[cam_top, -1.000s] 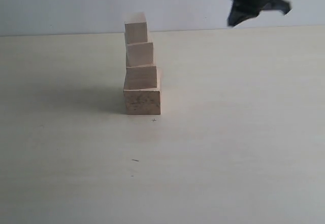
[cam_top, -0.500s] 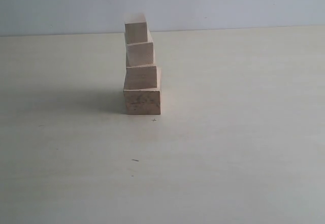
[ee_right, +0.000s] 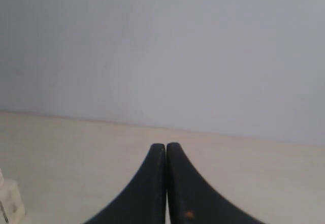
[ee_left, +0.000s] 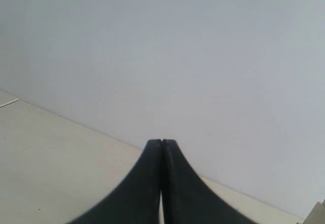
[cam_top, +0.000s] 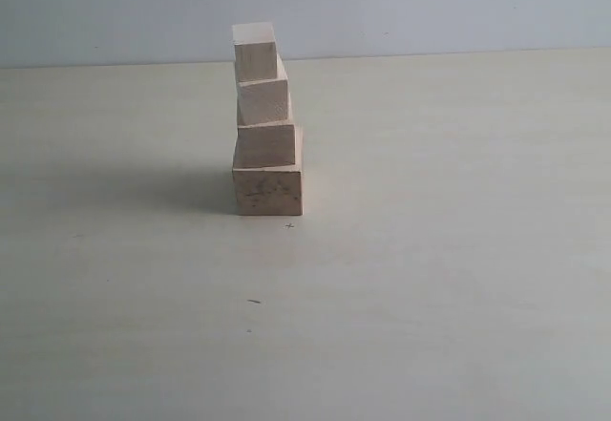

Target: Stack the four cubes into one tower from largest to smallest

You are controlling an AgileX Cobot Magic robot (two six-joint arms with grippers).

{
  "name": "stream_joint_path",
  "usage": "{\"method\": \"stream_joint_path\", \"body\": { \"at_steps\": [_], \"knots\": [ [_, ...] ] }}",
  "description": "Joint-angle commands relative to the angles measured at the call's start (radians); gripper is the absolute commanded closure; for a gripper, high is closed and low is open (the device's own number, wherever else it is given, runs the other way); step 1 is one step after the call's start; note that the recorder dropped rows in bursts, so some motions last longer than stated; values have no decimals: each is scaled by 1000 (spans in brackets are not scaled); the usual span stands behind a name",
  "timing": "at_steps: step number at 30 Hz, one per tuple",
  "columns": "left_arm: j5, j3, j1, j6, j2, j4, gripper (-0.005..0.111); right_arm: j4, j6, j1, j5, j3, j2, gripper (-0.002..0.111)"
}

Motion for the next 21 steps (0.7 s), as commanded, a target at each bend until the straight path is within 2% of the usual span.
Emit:
{"method": "stream_joint_path", "body": {
  "at_steps": [1, 12, 15, 18, 21],
  "knots": [
    [11, -3, -6, 2, -5, -5, 107, 0, -1, -3, -22, 28, -121, 108],
    [11, -1, -3, 5, -5, -5, 107, 85, 13, 8, 128, 35, -209, 108],
    [5, -1, -3, 5, -5, -5, 107, 127, 33, 8, 93, 39, -243, 108],
    [9, -1, 0, 5, -5, -5, 107, 120, 22, 8, 44, 108, -326, 108],
    [9, -1, 0, 5, -5, -5, 107, 160, 24, 8, 14, 251, -429, 108]
  ]
}}
